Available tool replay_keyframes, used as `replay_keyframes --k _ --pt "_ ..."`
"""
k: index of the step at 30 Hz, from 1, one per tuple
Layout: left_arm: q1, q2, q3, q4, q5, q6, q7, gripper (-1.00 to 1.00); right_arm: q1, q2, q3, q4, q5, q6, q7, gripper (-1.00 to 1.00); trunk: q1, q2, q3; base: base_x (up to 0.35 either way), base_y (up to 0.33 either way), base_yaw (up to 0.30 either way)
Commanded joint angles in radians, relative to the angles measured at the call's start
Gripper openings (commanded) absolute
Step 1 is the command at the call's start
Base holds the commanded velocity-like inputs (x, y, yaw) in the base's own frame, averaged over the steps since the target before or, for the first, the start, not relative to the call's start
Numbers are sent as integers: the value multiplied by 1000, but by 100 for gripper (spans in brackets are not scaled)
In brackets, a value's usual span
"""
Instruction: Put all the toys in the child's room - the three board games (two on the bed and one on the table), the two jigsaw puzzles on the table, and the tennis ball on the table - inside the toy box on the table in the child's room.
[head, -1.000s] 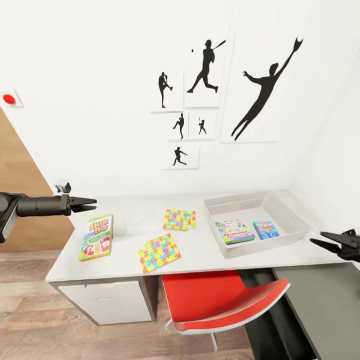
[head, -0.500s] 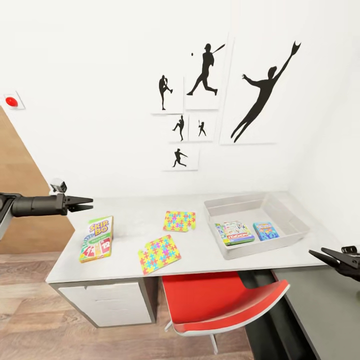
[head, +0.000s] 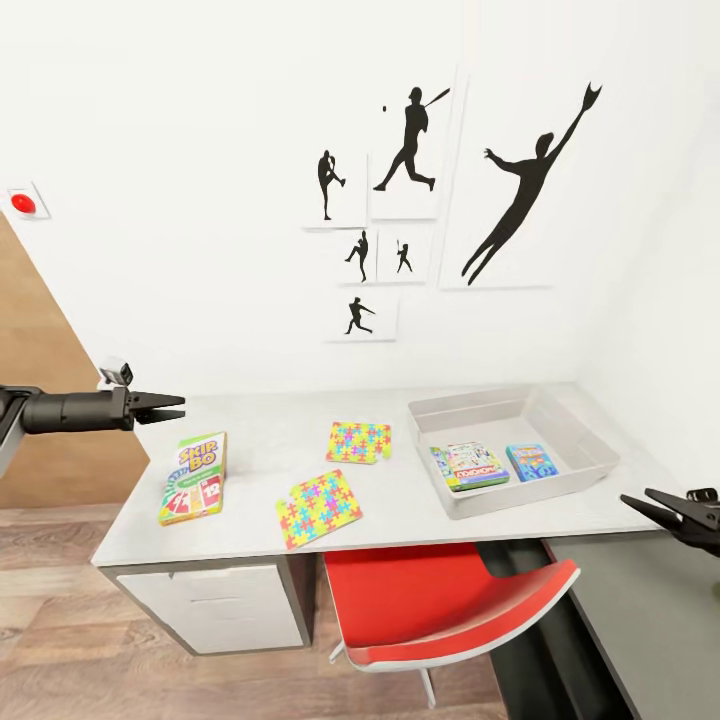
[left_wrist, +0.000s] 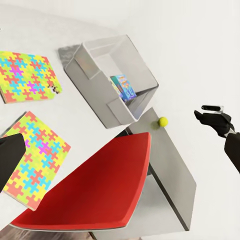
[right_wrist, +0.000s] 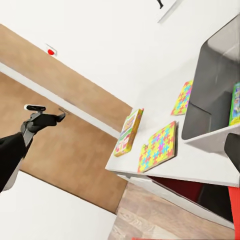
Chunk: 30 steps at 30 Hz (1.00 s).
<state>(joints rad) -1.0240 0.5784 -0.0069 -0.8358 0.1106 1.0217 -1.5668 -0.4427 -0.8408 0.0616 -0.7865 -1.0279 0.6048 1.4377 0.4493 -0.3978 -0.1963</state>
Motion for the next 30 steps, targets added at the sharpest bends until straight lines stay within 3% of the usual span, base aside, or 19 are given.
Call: replay_keyframes --k 1,15,30 --pt "-1 0 -1 0 0 11 -4 100 -2 -1 2 2 -9 14 -5 100 1 -2 -2 0 0 0" --pt "-1 1 1 0 0 12 -4 100 0 -1 -7 3 -9 22 -46 100 1 -2 0 -63 14 35" --pt "-1 1 0 0 2 12 -4 100 1 -1 -8 3 -10 21 -77 100 1 -2 18 -61 197 163"
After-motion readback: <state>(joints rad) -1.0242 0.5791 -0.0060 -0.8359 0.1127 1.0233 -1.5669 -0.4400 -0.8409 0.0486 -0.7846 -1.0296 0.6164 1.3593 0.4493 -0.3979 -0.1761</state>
